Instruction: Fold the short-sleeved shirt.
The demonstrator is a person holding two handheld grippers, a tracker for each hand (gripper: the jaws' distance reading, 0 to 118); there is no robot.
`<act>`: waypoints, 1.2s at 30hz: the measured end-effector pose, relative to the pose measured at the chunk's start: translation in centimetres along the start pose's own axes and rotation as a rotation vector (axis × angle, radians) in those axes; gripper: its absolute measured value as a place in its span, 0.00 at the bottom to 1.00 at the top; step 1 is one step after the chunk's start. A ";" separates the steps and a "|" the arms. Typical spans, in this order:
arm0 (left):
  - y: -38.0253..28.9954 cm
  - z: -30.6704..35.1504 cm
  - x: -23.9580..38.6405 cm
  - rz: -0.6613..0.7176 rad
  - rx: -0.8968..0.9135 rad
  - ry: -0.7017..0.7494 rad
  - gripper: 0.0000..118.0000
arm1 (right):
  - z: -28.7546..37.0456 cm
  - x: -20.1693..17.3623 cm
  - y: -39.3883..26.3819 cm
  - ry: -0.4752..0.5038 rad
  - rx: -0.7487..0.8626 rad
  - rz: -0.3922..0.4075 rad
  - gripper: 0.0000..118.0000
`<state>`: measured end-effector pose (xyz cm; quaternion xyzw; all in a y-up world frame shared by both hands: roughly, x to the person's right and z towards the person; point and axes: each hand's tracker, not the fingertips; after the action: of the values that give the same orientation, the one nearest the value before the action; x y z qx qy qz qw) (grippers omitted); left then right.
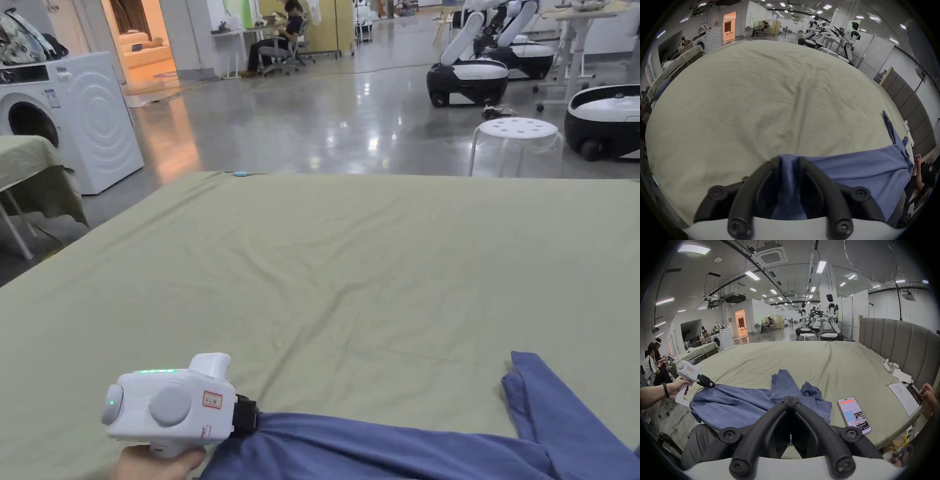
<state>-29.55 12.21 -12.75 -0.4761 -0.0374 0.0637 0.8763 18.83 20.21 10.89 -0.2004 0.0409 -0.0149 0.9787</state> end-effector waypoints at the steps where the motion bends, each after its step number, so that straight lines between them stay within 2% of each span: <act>1: 0.0 0.3 0.3 0.027 0.012 -0.005 0.13 | 0.0 0.1 -0.1 -0.004 -0.007 -0.004 0.00; 3: 0.3 0.0 1.6 -0.011 -0.003 0.030 0.12 | 0.0 0.7 -0.2 -0.045 -0.030 -0.041 0.00; 4: 0.3 -0.1 2.5 -0.054 -0.001 0.059 0.12 | 0.0 1.0 -0.3 -0.066 -0.043 -0.072 0.05; 5: -0.2 0.3 3.3 -0.110 -0.012 0.082 0.12 | -0.2 1.4 -0.4 -0.091 -0.062 -0.110 0.18; 6: -0.2 0.0 4.0 -0.148 -0.020 0.103 0.12 | -0.5 2.1 -0.7 -0.102 -0.090 -0.163 0.48; 7: -0.2 -0.3 4.3 -0.157 -0.024 0.109 0.12 | -0.9 2.8 -1.0 -0.102 -0.120 -0.208 0.68; 9: 0.2 -0.7 2.7 -0.152 -0.034 0.098 0.12 | -2.0 4.5 -2.2 -0.105 -0.166 -0.313 0.76; 11: 0.7 -0.6 2.4 -0.117 -0.044 0.077 0.12 | -3.3 5.7 -3.2 -0.094 -0.172 -0.399 0.91; 14: 0.8 -0.8 1.8 -0.119 -0.048 0.068 0.12 | -6.2 7.0 -4.5 -0.059 -0.233 -0.503 0.86; 16: 0.8 -0.9 1.9 -0.120 -0.049 0.069 0.12 | -8.3 7.0 -5.0 -0.069 -0.311 -0.497 0.85; 17: 0.7 -1.2 1.1 -0.124 -0.048 0.071 0.12 | -9.3 6.9 -5.2 -0.085 -0.347 -0.482 0.80; 18: 0.7 -1.3 1.0 -0.124 -0.047 0.071 0.12 | -10.1 6.9 -5.4 -0.083 -0.394 -0.493 0.62; 20: 0.7 -1.4 0.8 -0.125 -0.042 0.074 0.12 | -10.7 6.7 -5.3 -0.080 -0.406 -0.492 0.18; 21: 0.6 -1.2 1.0 -0.121 -0.035 0.075 0.12 | -10.4 6.6 -5.4 -0.066 -0.391 -0.499 0.13; 25: 0.0 -0.2 0.6 -0.122 0.026 0.046 0.08 | -9.1 6.5 -5.0 -0.062 -0.339 -0.508 0.10; 27: 0.4 2.4 -0.3 -0.054 0.114 -0.014 0.05 | -7.3 5.8 -3.4 -0.057 -0.245 -0.450 0.09; 30: 0.9 9.4 -1.1 0.017 0.326 -0.144 0.04 | -5.5 4.6 0.5 0.003 -0.145 -0.378 0.09; 33: 3.2 15.8 -1.4 -0.013 0.497 -0.127 0.04 | -5.1 3.1 5.4 0.040 -0.063 -0.279 0.09; 36: 5.7 21.6 -2.4 0.023 0.613 -0.175 0.04 | -5.2 1.9 10.8 0.074 0.002 -0.223 0.09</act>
<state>-35.11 32.91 -5.81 -0.1830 -0.0861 0.1226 0.9716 20.45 27.97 1.76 -0.2019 0.0547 -0.1310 0.9691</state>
